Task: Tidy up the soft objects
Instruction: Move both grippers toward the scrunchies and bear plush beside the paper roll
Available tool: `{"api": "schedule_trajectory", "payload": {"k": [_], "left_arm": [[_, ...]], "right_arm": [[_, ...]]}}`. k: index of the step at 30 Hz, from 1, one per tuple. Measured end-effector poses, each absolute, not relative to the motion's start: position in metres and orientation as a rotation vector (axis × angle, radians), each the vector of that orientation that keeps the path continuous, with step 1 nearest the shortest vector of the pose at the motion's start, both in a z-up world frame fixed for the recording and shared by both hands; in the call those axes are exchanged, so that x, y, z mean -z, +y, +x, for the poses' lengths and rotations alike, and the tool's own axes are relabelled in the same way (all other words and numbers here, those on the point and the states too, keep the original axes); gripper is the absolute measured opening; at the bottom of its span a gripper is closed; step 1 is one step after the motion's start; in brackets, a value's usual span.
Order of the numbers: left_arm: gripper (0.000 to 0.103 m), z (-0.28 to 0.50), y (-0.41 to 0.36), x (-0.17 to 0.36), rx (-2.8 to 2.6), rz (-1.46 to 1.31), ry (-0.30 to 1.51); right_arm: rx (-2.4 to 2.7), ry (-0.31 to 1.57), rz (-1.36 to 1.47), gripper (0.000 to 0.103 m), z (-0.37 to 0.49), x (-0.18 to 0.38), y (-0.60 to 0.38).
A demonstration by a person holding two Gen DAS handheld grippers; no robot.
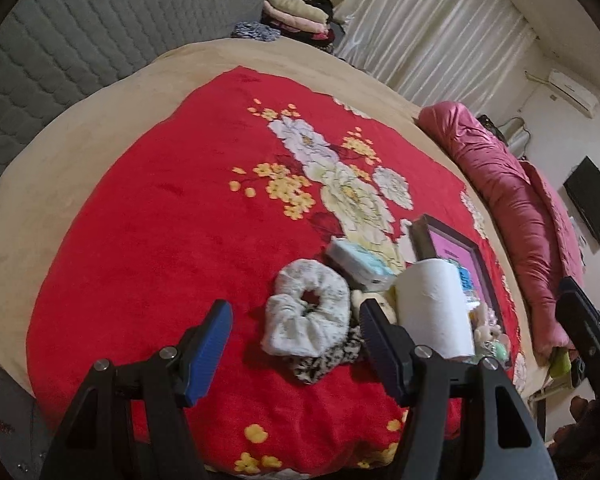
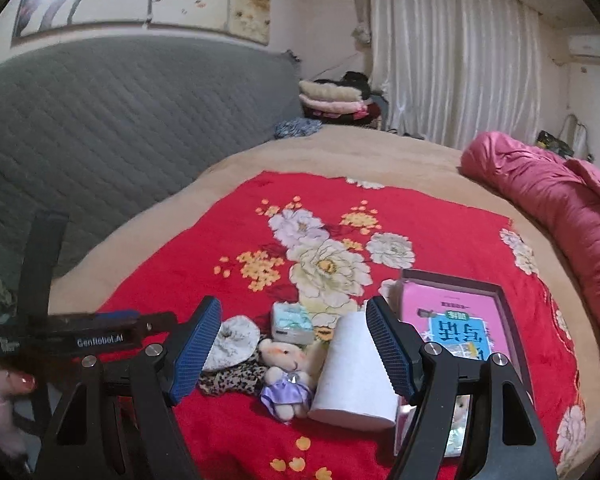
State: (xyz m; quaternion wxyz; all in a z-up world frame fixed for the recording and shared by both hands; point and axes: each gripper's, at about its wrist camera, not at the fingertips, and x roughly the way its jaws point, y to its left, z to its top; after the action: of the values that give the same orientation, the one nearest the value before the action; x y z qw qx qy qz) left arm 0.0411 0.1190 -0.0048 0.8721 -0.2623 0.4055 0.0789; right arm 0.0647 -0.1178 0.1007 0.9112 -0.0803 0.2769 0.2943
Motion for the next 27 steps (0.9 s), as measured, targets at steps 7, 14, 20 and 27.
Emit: {"api": "schedule_trajectory", "payload": {"k": [7, 14, 20, 27], "left_arm": [[0.066, 0.046, 0.119, 0.024, -0.154, -0.57, 0.879], [0.066, 0.052, 0.115, 0.048, -0.11, -0.589, 0.893], [0.066, 0.058, 0.118, 0.066, -0.092, -0.619, 0.906], [0.066, 0.064, 0.119, 0.076, -0.095, -0.618, 0.901]], "right_arm": [[-0.654, 0.701, -0.264, 0.076, 0.068, -0.055, -0.094], [-0.684, 0.799, -0.359, 0.076, 0.071, -0.009, -0.078], [-0.678, 0.847, -0.444, 0.076, 0.078, 0.016, -0.068], [-0.629, 0.83, -0.668, 0.076, 0.082, 0.04, -0.047]]}}
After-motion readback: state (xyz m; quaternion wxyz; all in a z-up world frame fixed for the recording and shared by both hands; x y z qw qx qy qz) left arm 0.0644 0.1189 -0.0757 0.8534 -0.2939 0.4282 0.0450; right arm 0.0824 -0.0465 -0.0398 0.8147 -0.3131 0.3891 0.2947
